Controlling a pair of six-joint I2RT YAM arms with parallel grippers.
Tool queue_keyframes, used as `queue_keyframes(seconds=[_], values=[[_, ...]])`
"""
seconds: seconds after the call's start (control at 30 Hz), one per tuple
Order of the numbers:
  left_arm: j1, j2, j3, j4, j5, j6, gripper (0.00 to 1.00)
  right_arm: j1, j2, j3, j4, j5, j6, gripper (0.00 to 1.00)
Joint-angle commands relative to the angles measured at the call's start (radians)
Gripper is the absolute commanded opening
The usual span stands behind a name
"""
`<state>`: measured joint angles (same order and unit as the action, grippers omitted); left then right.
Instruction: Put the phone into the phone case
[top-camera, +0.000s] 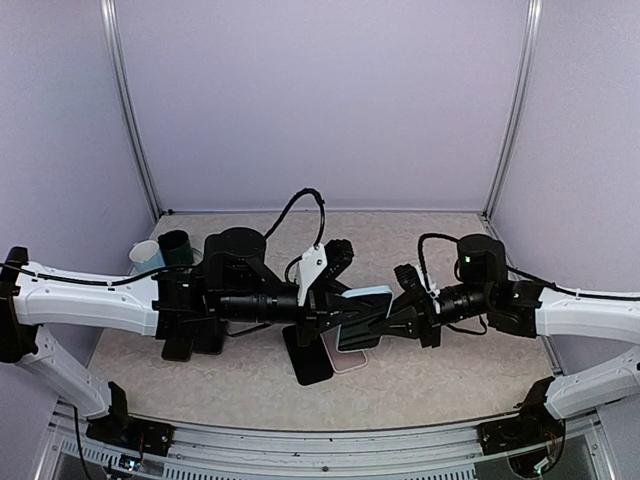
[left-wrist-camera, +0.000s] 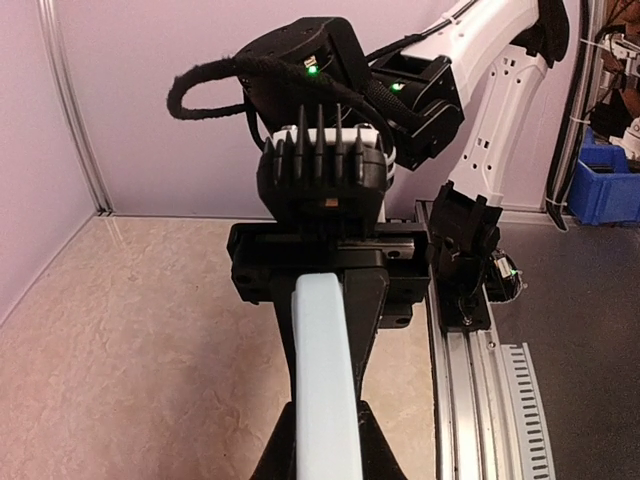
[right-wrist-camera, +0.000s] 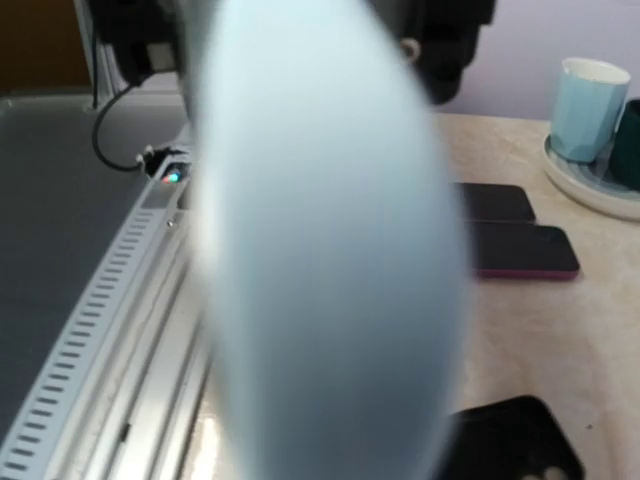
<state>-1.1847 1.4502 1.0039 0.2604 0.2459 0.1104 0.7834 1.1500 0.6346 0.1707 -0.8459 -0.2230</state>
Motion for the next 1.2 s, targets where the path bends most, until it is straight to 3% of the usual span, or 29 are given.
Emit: queue_keyframes(seconds=[0.0,0.07,0.1,0.17,0.2,0.23,0.3,0.57,0.73,0.87,0.9,1.17], values=[[-0.019,-0.031,0.053,0.106,0.034,-0.01,0.0,0.0,0.002,0.009,0.059,-0.001,0.04,0.0],[-0.02,-0.031,0.053,0.102,0.027,-0.01,0.02,0.0,-0.025,0.008,0.064,0.001,0.041,0.0],[-0.02,-0.031,0.052,0.101,0.018,-0.011,0.2,0.0,-0.039,0.009,0.067,-0.003,0.04,0.0],[-0.02,-0.033,0.046,0.091,-0.002,-0.005,0.7,0.0,-0.075,0.011,0.072,-0.001,0.039,0.0],[-0.02,-0.035,0.041,0.078,-0.003,0.003,0.89,0.0,-0.094,0.014,0.073,0.004,0.036,0.0],[-0.02,-0.039,0.038,0.06,-0.003,0.014,0.97,-0.001,-0.114,0.017,0.07,0.011,0.035,0.0],[-0.015,-0.054,0.009,0.021,0.002,0.04,0.99,-0.003,-0.152,0.027,0.064,0.027,0.03,0.0],[-0.012,-0.065,-0.156,0.215,0.013,0.068,0.96,-0.003,-0.199,0.062,0.046,0.014,0.021,0.0],[-0.018,-0.003,-0.116,0.217,-0.03,0.069,0.5,-0.003,-0.195,0.085,0.047,-0.01,0.026,0.0],[-0.023,0.026,-0.098,0.205,-0.063,0.07,0.05,-0.003,-0.199,0.089,0.037,-0.018,0.024,0.0],[-0.024,0.026,-0.1,0.212,-0.072,0.069,0.0,-0.003,-0.201,0.089,0.034,-0.013,0.021,0.0],[-0.026,0.012,-0.114,0.239,-0.129,0.063,0.02,-0.003,-0.212,0.085,0.022,-0.011,0.006,0.0]])
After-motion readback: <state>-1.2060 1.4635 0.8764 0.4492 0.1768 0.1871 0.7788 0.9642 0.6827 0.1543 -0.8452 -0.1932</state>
